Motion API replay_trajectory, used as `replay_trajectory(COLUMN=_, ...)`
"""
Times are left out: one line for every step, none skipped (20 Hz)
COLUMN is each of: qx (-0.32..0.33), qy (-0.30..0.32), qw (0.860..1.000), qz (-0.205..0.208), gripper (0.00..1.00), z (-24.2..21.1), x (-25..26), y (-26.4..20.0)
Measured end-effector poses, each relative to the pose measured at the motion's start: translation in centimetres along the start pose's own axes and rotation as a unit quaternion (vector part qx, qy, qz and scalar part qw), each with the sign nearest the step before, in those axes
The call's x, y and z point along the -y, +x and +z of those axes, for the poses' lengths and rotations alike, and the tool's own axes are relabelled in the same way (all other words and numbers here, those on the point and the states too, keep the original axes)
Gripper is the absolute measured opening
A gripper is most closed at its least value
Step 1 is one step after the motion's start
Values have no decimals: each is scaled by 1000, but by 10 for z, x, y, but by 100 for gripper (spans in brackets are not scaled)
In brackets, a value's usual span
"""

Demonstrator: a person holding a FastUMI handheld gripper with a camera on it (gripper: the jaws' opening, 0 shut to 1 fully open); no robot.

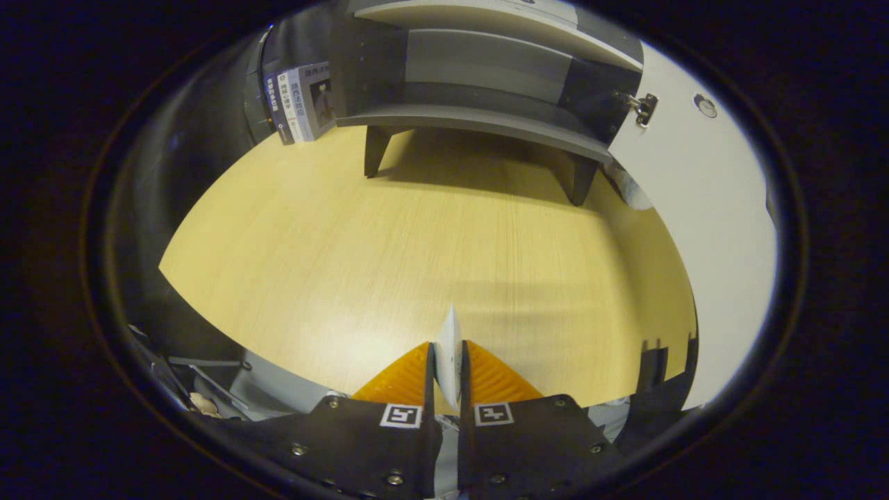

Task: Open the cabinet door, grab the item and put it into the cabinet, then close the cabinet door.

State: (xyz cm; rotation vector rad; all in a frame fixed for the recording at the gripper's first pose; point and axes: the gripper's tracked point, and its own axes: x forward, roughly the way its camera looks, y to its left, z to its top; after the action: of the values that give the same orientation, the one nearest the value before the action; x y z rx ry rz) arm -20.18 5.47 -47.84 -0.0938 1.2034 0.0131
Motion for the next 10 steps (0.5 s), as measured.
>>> replay_trajectory(qx=1, qy=3, qw=1000, qz=3, gripper=13, z=1, x=0, y=0)
replay_trajectory(qx=0, qy=4, qw=1000, qz=5, gripper=13, z=0, x=-1, y=-4)
replay_trajectory(qx=0, qy=3, qw=1000, qz=6, gripper=13, z=1, x=-1, y=-3)
replay_trajectory(qx=-1, qy=3, qw=1000, qz=7, gripper=14, z=0, x=-1, y=-3)
replay_trajectory(qx=-2, qy=7, qw=1000, qz=7, gripper=13, z=1, x=-1, y=-4)
replay_trajectory(qx=-1, qy=10, qw=1000, qz=9, gripper=13, z=0, x=-2, y=-4)
replay_trajectory(qx=0, qy=23, qw=1000, qz=0, gripper=13, z=2, x=-1, y=-1)
replay_trajectory(qx=-2, qy=28, qw=1000, qz=3, gripper=9, z=1, x=0, y=-2)
replay_trajectory(qx=-2, qy=38, qw=999, qz=5, gripper=4, z=1, x=-1, y=-2)
replay_trajectory(qx=-5, qy=44, qw=999, qz=10, gripper=4, z=1, x=-2, y=-4)
